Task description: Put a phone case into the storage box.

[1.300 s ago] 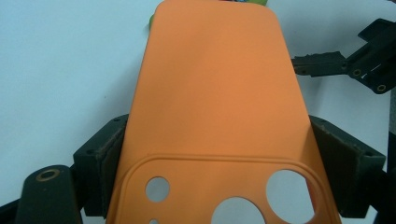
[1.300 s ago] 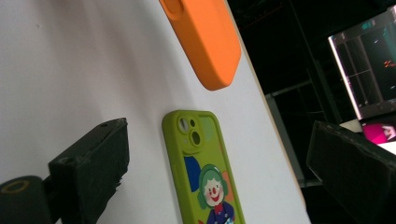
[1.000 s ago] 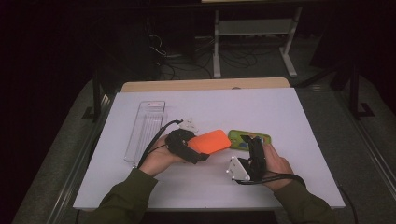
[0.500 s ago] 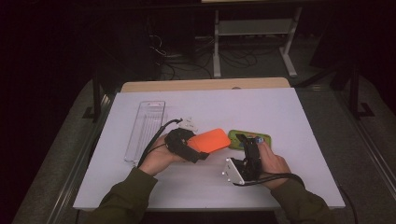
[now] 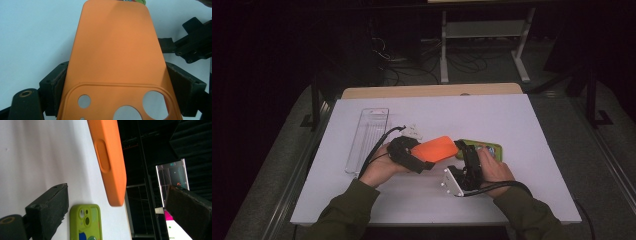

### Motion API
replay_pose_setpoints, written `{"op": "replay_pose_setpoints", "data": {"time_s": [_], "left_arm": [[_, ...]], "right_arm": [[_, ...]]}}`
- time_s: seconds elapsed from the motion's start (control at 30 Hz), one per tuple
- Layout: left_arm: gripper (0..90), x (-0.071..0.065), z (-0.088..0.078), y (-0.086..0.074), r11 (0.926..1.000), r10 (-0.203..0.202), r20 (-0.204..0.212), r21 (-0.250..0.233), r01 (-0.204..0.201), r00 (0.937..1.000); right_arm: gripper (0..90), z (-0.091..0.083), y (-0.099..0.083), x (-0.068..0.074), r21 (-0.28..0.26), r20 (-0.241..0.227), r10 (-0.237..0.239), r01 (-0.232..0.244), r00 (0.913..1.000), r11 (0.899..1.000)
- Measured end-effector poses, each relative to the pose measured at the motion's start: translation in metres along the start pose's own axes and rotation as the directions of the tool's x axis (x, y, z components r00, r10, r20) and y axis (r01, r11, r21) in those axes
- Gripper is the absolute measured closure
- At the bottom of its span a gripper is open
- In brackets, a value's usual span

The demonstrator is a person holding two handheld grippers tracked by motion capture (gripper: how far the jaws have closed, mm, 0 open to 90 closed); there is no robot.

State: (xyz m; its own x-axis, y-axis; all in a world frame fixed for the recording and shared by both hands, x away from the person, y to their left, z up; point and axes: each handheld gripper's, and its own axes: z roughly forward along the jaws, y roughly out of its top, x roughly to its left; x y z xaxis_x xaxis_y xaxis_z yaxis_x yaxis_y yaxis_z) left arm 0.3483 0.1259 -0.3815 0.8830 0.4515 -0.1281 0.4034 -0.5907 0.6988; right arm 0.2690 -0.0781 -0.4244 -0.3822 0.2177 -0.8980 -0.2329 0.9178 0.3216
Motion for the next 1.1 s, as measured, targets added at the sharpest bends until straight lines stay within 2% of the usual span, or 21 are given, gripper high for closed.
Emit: {"op": "replay_pose_setpoints", "data": {"time_s": [0.03,0.07,0.1,0.13,0.17,0.2,0.23,0.27,0.3,0.37,0.4,0.43,0.47,0.5,0.53,0.6,0.63,0.67,0.7,0.73,1.1], "left_arm": [[15.5,0.001,-0.002,0.0,0.9997,0.017,0.001,0.015,-0.017,0.9999],[15.5,0.001,-0.002,0.0,0.9997,0.017,0.001,0.015,-0.017,0.9999],[15.4,0.0,-0.001,0.0,1.0,-0.004,0.002,-0.001,0.004,1.0],[15.4,0.0,-0.001,0.0,1.0,-0.005,0.001,-0.001,0.005,1.0],[15.5,0.0,-0.001,0.0,1.0,-0.005,0.002,-0.002,0.005,1.0],[15.5,0.0,-0.001,0.0,1.0,-0.008,0.003,-0.004,0.008,1.0],[15.4,0.0,-0.001,0.0,1.0,-0.007,0.003,-0.005,0.007,1.0],[15.5,0.0,-0.001,0.0,1.0,-0.007,0.002,-0.005,0.007,1.0],[15.5,0.0,-0.001,0.0,1.0,-0.005,0.002,-0.004,0.005,1.0],[15.5,0.0,-0.001,0.0,1.0,-0.008,0.003,-0.004,0.008,1.0],[15.4,0.0,-0.001,0.0,1.0,-0.006,0.002,-0.002,0.006,1.0],[15.5,0.001,-0.002,0.0,0.9998,0.013,0.002,0.014,-0.013,0.9999],[15.5,0.002,-0.002,0.0,0.9996,0.023,-0.001,0.016,-0.023,0.9997],[15.4,0.001,-0.001,0.0,0.9999,0.014,-0.001,0.009,-0.014,0.9999],[15.5,0.0,0.0,0.0,1.0,0.001,0.001,-0.002,-0.001,1.0],[15.4,-0.001,0.0,0.0,1.0,0.003,0.001,0.005,-0.003,1.0],[15.4,0.0,0.0,0.0,0.9999,0.01,0.0,0.011,-0.01,0.9999],[15.5,0.001,0.0,0.001,0.9991,0.034,0.001,0.026,-0.034,0.9994],[15.5,0.001,0.0,0.001,0.9991,0.034,0.001,0.026,-0.034,0.9994],[15.4,-0.001,0.002,0.0,0.9999,0.008,0.004,0.007,-0.008,1.0],[15.4,-0.001,0.001,0.0,0.9998,0.015,0.009,0.011,-0.015,0.9998]], "right_arm": [[5.5,0.001,0.001,0.0,0.0,0.008,0.0,0.0,1.0,1.0],[5.6,0.002,0.002,-0.001,-0.002,0.001,-0.025,0.025,0.9997,1.0],[6.0,0.002,0.003,0.0,0.005,0.002,-0.002,0.002,1.0,1.0],[6.2,0.004,0.004,-0.001,-0.006,0.009,-0.025,0.025,0.9996,1.0],[6.2,0.004,0.005,0.0,0.006,0.002,-0.001,0.001,1.0,1.0],[6.2,0.005,0.006,-0.001,-0.005,0.008,-0.02,0.02,0.9998,1.0],[6.2,0.005,0.008,-0.001,-0.003,0.014,-0.003,0.003,0.9999,1.0],[6.2,0.005,0.009,-0.001,0.0,0.012,-0.006,0.006,0.9999,1.0],[6.2,0.007,0.01,-0.001,-0.006,0.009,-0.035,0.035,0.9993,0.999],[6.2,0.008,0.013,0.001,-0.008,0.015,-0.024,0.024,0.9996,1.0],[6.5,0.008,0.014,0.001,-0.007,0.016,-0.043,0.043,0.9989,0.999],[7.2,0.008,0.015,0.002,-0.017,0.032,-0.036,0.037,0.9988,0.999],[9.8,0.007,0.016,0.004,-0.006,0.026,-0.021,0.021,0.9994,1.0],[11.6,0.006,0.017,0.005,-0.008,0.033,-0.029,0.029,0.999,1.0],[12.6,0.007,0.016,0.005,-0.02,0.044,-0.066,0.067,0.9968,0.998],[14.8,0.007,0.016,0.007,-0.022,0.057,-0.078,0.079,0.9953,0.997],[16.6,0.007,0.016,0.007,-0.02,0.057,-0.083,0.085,0.9949,0.996],[19.1,0.006,0.016,0.007,-0.02,0.054,-0.087,0.088,0.9947,0.996],[20.7,0.006,0.016,0.007,-0.02,0.053,-0.096,0.097,0.994,0.995],[22.5,0.005,0.016,0.008,-0.02,0.056,-0.104,0.105,0.9931,0.994],[38.8,0.005,0.017,0.014,-0.04,0.057,-0.143,0.146,0.988,0.988]]}}
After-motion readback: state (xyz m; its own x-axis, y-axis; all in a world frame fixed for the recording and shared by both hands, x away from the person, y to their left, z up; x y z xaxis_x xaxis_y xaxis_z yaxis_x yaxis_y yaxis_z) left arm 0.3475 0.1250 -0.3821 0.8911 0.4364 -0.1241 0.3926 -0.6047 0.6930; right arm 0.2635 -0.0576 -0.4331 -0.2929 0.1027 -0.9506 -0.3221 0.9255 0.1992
